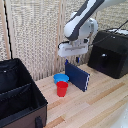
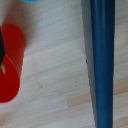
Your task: Discover the targeted book and set your gripper to the appropriate amplitude. Smoothly guide your gripper in the direction of the book and snatch it firmly. Search for the back section of the caddy. Move the held book towards the back section and lightly deposit it inside.
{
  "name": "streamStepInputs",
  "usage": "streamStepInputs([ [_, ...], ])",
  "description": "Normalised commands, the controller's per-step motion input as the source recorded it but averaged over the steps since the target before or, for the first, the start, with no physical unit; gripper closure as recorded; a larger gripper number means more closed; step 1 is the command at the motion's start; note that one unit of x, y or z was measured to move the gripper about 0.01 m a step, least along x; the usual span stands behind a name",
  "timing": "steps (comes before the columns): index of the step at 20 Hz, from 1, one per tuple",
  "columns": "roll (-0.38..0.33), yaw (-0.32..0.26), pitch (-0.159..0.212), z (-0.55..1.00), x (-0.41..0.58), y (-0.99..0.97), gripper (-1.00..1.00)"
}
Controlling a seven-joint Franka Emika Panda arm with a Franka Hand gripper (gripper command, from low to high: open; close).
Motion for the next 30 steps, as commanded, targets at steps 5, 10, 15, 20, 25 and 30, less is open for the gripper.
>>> streamStepInputs([
  [5,-0.08,0.083,0.001,-0.25,0.055,-0.26,-1.0],
  [10,-0.12,0.115,0.0,-0.31,0.129,-0.04,-1.0],
  [15,-0.166,0.159,0.0,-0.32,0.227,0.03,1.0],
  [20,-0.126,0.238,0.002,-0.17,0.285,0.09,1.0],
  [25,-0.037,0.164,0.006,-0.03,0.131,0.03,1.0],
  [30,0.0,-0.007,-0.009,0.0,-0.127,-0.02,1.0],
])
